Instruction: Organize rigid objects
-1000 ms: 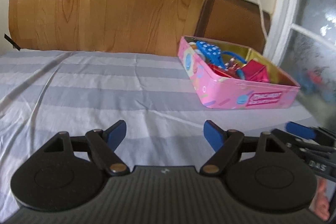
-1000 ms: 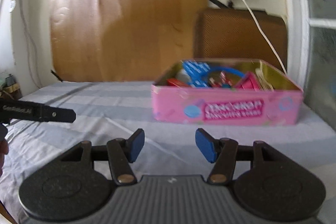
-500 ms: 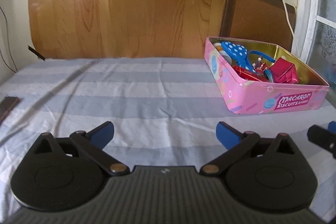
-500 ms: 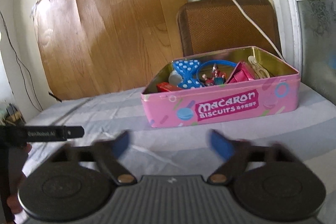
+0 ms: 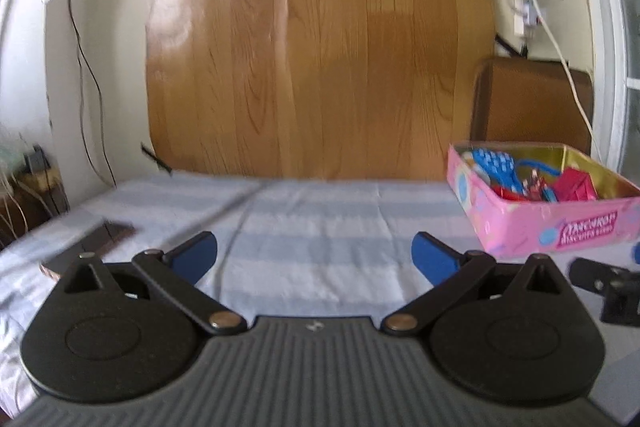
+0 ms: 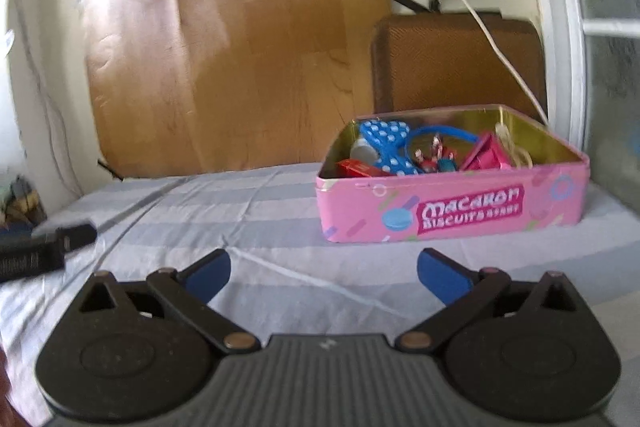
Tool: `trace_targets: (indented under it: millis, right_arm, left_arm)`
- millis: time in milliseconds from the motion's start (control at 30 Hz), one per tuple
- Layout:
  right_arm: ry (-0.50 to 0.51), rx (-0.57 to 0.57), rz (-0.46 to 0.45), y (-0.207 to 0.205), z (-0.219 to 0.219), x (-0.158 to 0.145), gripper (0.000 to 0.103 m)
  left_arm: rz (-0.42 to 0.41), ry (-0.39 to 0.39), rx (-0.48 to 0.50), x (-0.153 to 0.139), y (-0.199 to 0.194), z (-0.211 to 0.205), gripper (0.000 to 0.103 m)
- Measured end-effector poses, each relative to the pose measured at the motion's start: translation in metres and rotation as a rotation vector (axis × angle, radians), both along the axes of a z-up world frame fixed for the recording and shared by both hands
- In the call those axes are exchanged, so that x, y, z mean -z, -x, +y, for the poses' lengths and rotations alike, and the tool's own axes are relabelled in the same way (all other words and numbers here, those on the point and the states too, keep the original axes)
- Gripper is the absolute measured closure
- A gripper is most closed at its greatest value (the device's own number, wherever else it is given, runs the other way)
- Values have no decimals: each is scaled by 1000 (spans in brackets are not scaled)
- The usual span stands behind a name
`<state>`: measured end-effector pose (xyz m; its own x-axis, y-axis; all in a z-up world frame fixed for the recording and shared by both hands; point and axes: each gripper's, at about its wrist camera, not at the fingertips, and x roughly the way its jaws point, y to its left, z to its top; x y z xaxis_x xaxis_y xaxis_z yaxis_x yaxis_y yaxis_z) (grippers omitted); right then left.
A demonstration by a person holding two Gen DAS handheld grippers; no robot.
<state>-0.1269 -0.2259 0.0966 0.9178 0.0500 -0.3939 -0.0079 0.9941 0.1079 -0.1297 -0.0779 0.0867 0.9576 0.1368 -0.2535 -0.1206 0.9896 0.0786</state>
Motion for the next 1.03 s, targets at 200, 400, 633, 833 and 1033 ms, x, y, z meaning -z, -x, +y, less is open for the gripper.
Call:
trace_targets:
  millis: [200, 400, 633, 833, 1033]
  right_arm:
    - [94, 99, -36, 13, -10, 2, 0]
    - [57, 118, -10, 7, -22, 3, 0]
    - [92, 108, -3, 8, -20, 7, 0]
    - [78, 112, 2, 8, -26, 9, 0]
    - [81, 126, 3, 11, -32, 10, 0]
  left_arm:
    - [64, 11, 85, 0, -17, -13, 0]
    - [133, -22, 130, 2, -35, -22, 0]
    - [181, -20, 117, 8, -45, -24, 0]
    - [196, 9, 172, 12, -47, -27, 0]
    - [212, 38, 184, 14, -47, -32, 0]
